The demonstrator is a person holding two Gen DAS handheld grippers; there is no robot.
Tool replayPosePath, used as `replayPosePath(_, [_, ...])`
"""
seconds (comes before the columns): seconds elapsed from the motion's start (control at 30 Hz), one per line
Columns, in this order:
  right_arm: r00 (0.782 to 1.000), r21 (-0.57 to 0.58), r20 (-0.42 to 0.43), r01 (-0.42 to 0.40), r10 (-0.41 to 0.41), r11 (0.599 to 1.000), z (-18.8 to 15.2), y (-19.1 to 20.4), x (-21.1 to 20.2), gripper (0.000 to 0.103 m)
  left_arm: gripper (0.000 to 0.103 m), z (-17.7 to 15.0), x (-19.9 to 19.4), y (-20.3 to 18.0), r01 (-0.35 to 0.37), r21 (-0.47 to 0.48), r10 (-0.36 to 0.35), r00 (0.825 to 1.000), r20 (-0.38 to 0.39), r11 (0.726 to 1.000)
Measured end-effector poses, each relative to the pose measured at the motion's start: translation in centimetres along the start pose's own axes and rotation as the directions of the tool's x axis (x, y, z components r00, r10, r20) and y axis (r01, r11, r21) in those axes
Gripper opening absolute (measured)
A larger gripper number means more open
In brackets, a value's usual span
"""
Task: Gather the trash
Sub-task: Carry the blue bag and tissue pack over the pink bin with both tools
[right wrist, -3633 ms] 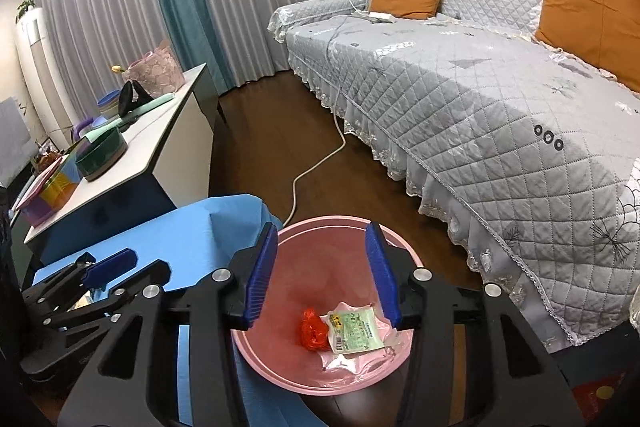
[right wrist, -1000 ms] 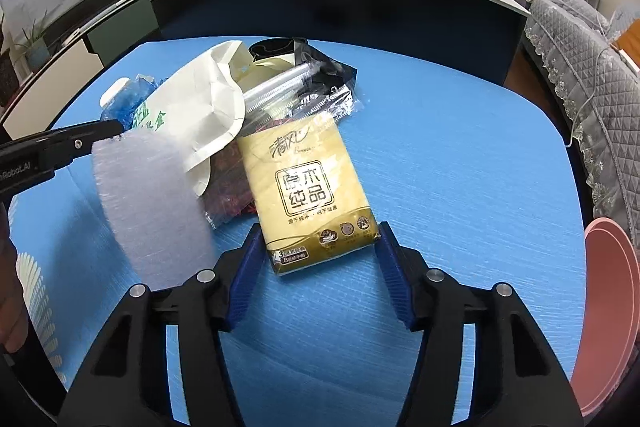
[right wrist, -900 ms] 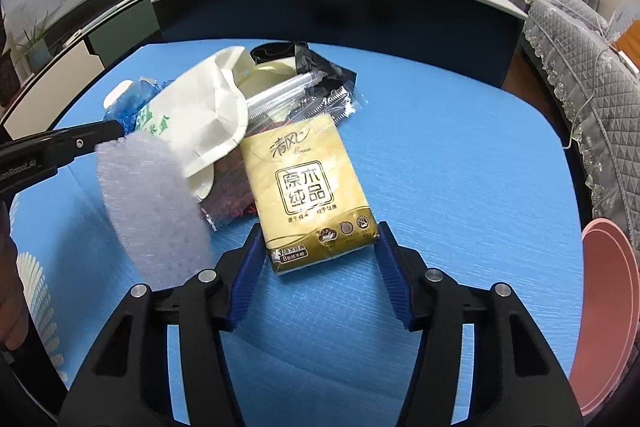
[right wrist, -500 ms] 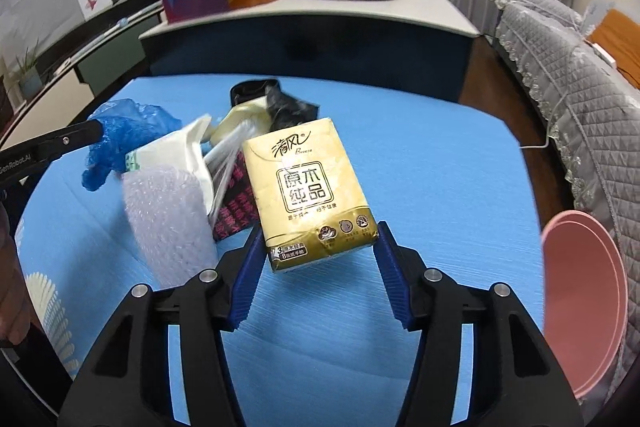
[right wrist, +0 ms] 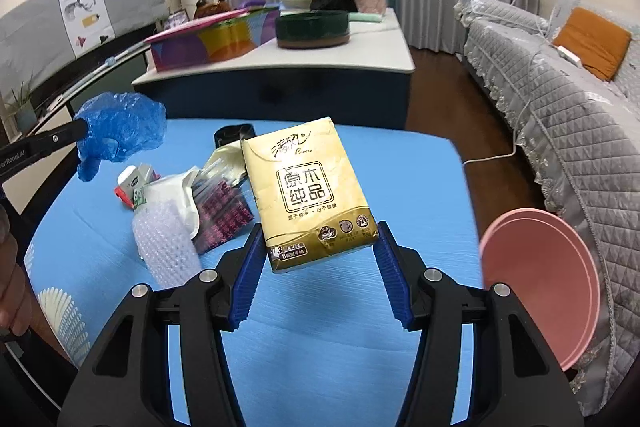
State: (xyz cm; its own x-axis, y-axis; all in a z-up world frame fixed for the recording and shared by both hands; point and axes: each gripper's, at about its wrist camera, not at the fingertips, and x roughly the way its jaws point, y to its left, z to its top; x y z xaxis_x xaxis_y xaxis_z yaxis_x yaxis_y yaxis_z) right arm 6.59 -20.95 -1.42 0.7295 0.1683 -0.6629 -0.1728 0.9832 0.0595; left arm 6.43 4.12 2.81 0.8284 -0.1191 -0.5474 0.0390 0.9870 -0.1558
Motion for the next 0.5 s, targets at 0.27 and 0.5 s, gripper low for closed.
replayPosePath(0.27, [0.998, 0.028, 0.041, 0.050, -0.051, 0.998, -0.4, -1.9, -2.5, 0.055, 0.001, -0.5, -0.7, -2.2, 0.039, 0.040, -0.039, 0.999, 0.001, 0.998])
replayPosePath(0.5, [0.995, 0.063, 0.057, 0.083, -0.087, 0.995, -0.6, -3.6, -3.7, 0.055, 0.001, -1.1, -0.8, -4.4, 0.074, 0.079, -0.074, 0.997, -0.009, 0.994])
